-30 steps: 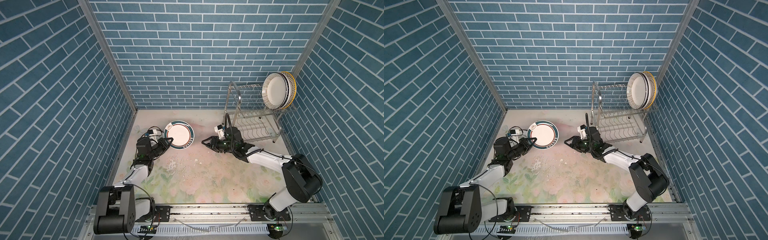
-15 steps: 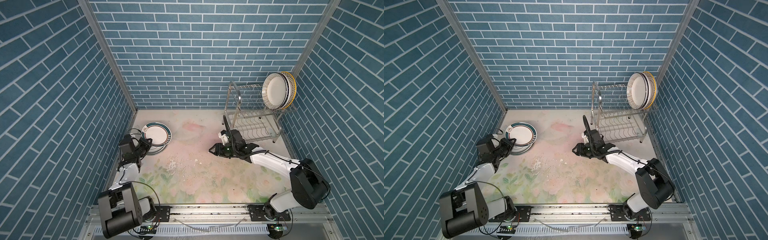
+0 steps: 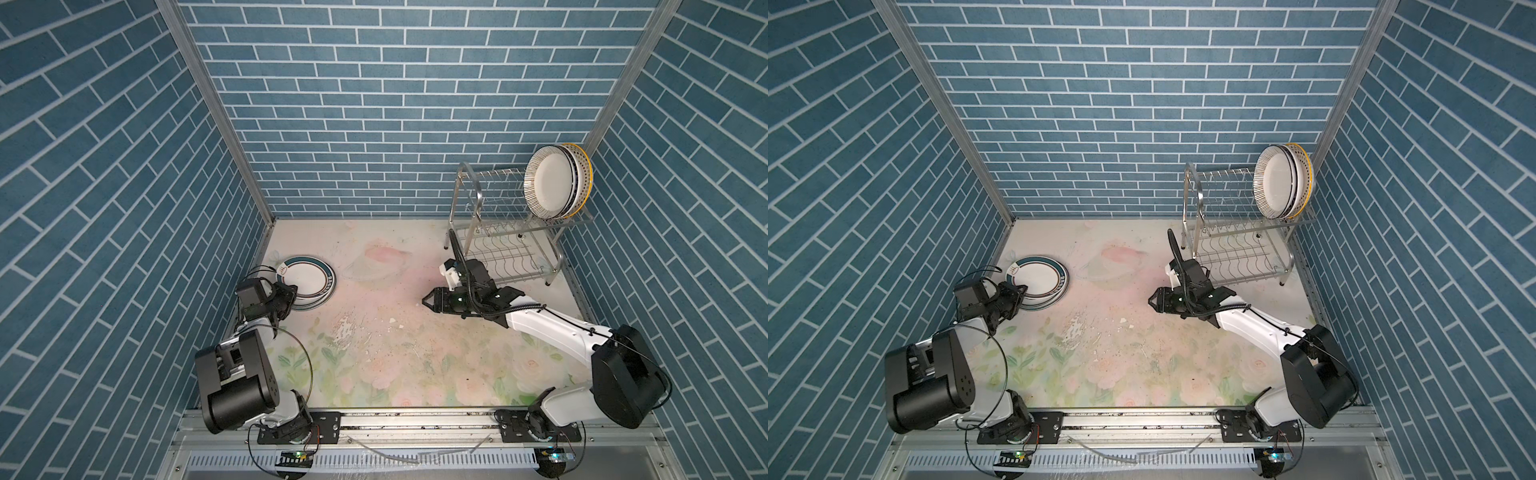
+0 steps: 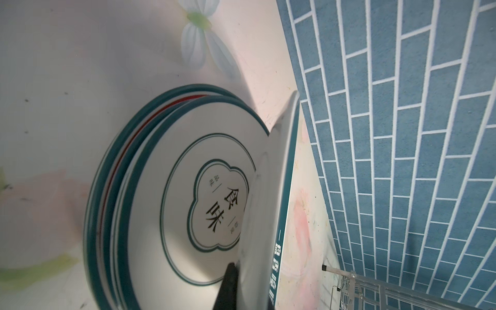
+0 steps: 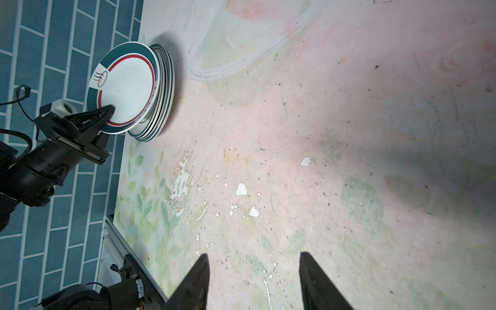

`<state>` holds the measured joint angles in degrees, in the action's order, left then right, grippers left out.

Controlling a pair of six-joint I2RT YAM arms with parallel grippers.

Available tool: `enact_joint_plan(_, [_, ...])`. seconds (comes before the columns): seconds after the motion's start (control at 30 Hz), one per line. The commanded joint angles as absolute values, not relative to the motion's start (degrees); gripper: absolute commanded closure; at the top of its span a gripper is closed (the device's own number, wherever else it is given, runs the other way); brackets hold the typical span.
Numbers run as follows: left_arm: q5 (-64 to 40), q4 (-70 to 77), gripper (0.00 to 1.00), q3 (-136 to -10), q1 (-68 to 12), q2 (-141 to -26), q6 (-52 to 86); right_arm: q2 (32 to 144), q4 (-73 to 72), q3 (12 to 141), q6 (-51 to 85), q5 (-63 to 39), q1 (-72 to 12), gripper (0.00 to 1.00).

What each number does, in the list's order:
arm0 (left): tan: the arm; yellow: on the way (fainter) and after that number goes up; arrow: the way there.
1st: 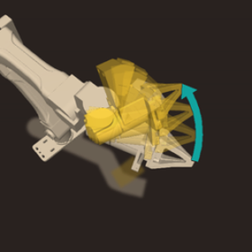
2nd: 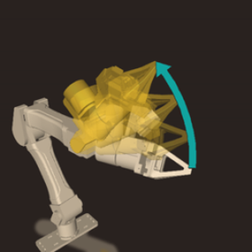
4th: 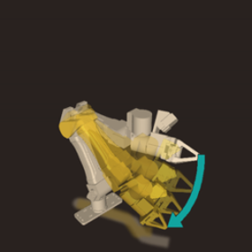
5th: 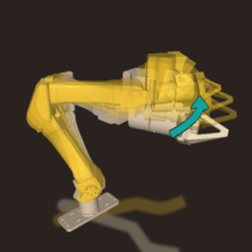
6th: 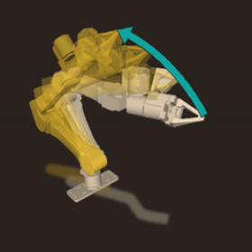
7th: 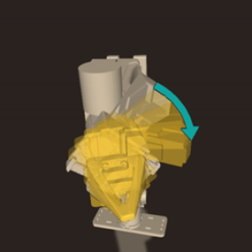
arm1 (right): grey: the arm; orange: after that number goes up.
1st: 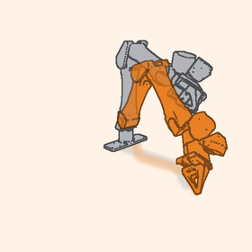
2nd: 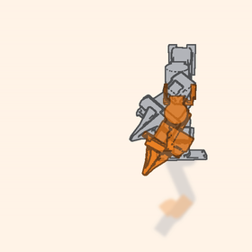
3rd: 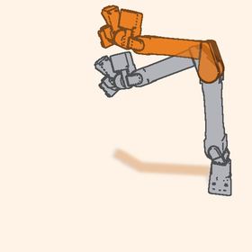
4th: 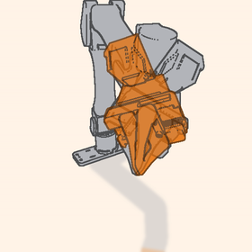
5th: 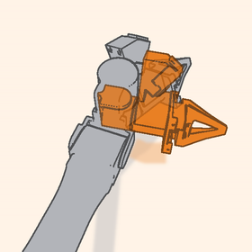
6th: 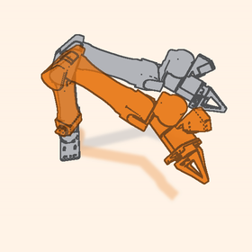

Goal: Unload the plates from the dish rack
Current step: Place the plate among the plates.

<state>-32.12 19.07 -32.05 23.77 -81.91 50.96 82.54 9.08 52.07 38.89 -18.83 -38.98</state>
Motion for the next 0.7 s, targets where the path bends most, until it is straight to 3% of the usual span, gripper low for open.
enact_joint_plan(0.0, [-31.8,21.6,0.89,-33.8,24.0,-81.8,50.1,82.2,9.7,51.1,37.1,-18.7,-38.9,0.46])
enact_joint_plan(0.5, [-32.0,19.9,0.79,-34.3,24.0,-83.1,48.7,81.7,9.6,49.8,36.9,-18.4,-38.9,0.47])
enact_joint_plan(0.67, [-31.2,17.7,0.68,-34.3,24.0,-82.7,48.1,81.6,9.4,49.9,37.1,-18.3,-38.9,0.47])
